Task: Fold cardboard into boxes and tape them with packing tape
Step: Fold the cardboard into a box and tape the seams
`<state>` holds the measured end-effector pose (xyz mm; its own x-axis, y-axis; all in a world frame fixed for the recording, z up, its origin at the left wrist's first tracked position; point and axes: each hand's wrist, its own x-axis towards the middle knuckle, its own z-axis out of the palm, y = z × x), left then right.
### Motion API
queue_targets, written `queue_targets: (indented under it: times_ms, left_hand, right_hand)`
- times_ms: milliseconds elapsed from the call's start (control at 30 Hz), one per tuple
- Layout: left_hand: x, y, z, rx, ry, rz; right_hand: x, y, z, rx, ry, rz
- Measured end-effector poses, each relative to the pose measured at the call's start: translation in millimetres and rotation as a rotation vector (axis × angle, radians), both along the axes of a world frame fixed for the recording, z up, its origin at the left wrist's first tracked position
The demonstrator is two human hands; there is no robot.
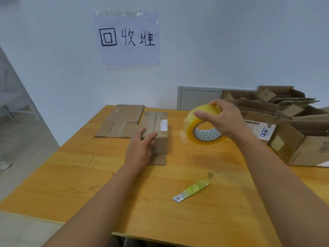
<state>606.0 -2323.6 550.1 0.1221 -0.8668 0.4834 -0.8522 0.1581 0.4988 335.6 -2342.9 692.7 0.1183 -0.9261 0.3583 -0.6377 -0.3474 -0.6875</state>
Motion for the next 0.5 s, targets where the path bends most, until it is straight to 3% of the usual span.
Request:
queue_targets:
  times_ms: [267, 400, 500]
  left_hand:
    - [-41.3, -6.9, 8.8, 0.002, -0.044, -0.126]
    - [-53.8, -2.7, 21.5, 0.109, 0.079, -0.133]
    - [-50.6, 5.7, 37.5, 0.124, 0.301, -0.136]
  right_hand:
    - [-14.4, 24.8, 60.2, -0.055, -0.020, 0.110]
    - [-15.1, 25.3, 59.3, -0.050, -0.059, 0.121]
    - [-14.4, 22.7, 53.6, -0.049, -0.062, 0.120]
